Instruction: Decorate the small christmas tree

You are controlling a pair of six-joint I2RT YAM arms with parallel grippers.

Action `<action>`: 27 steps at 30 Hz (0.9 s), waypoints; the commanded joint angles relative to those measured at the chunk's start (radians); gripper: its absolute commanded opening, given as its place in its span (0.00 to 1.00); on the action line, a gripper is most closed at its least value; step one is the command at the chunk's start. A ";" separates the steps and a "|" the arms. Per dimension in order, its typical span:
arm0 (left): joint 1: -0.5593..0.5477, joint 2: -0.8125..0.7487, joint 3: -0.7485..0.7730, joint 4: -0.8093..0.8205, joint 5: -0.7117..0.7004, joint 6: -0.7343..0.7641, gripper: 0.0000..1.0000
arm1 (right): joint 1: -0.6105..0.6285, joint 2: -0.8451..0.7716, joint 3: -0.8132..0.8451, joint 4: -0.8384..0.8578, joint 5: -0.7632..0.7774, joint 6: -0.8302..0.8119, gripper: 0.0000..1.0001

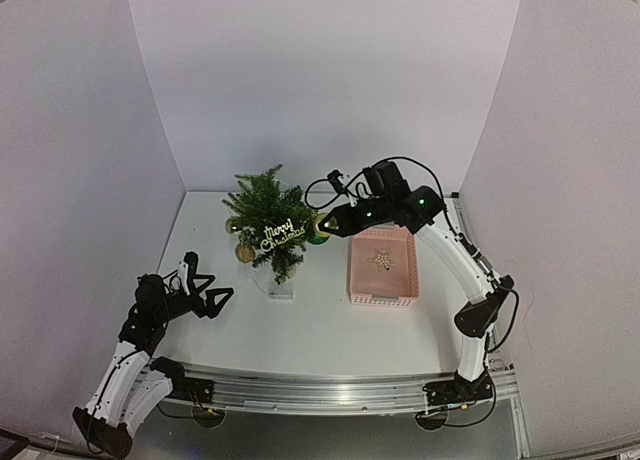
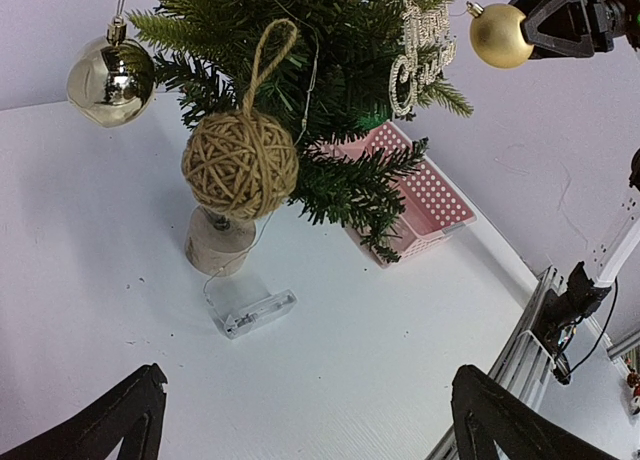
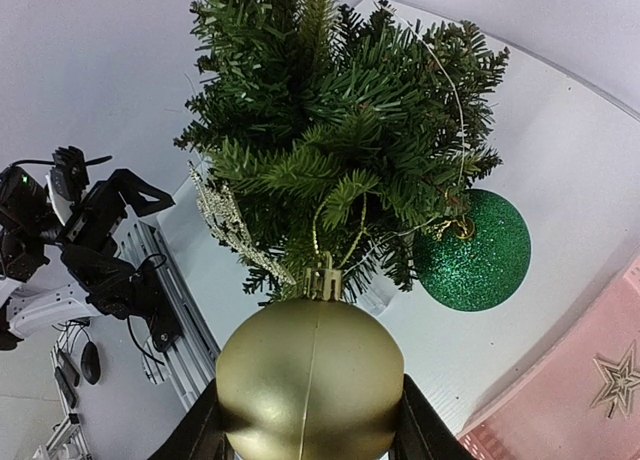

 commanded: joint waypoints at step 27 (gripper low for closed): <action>0.006 0.012 0.011 0.018 0.003 -0.015 0.99 | 0.012 0.063 -0.003 0.019 -0.046 0.031 0.69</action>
